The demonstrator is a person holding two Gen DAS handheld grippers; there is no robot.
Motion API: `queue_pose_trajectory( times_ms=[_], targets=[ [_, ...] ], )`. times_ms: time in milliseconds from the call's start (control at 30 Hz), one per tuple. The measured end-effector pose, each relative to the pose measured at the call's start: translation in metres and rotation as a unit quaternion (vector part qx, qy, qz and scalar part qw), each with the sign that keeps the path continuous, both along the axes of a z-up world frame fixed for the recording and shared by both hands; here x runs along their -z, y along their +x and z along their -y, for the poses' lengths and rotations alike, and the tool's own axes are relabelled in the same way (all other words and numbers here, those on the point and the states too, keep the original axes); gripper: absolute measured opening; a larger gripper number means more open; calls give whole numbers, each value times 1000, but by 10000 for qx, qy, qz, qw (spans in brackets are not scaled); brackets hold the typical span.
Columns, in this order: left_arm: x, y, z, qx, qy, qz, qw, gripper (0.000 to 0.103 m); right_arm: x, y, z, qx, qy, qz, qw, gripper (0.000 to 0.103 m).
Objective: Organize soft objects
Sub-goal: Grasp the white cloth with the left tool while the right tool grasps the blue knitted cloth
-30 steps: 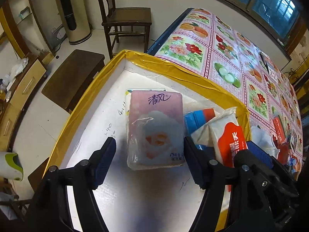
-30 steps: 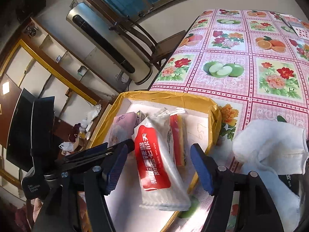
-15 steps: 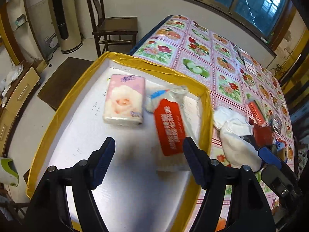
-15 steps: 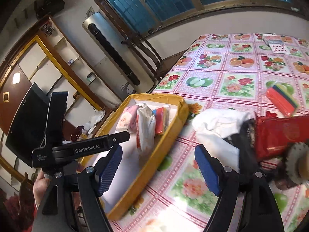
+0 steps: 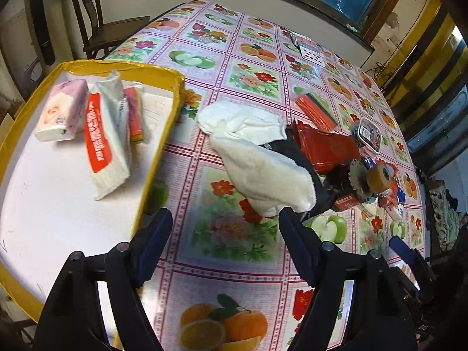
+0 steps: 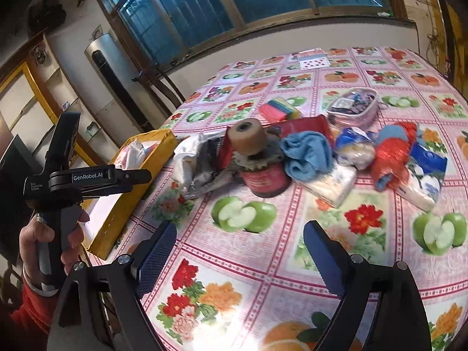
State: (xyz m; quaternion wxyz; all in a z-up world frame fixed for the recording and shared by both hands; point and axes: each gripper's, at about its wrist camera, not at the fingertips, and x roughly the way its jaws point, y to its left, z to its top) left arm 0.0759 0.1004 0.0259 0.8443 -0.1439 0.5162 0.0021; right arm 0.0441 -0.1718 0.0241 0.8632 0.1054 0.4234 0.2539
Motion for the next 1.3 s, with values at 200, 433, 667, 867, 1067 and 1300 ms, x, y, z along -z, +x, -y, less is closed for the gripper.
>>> queue_pose_trajectory(
  times_ms=[200, 433, 667, 867, 1067, 1300],
  targets=[
    [4, 20, 17, -202, -48, 4, 9998, 75, 11, -2, 29, 210, 202, -200, 9994, 91],
    [20, 33, 18, -411, -54, -126, 9991, 75, 6, 4, 46, 295, 242, -89, 9992, 91],
    [37, 43, 18, -498, -310, -336, 9977, 75, 10, 18, 57, 392, 198, -181, 9989, 91],
    [46, 49, 19, -466, -277, -364, 9979, 75, 10, 21, 61, 413, 5, -110, 9991, 91],
    [47, 44, 17, -363, -105, -288, 9989, 52, 7, 30, 47, 162, -596, 142, 9980, 87],
    [47, 41, 16, -299, -110, -330, 9989, 45, 4, 54, 3, -912, -1765, 1026, 9747, 85]
  ],
)
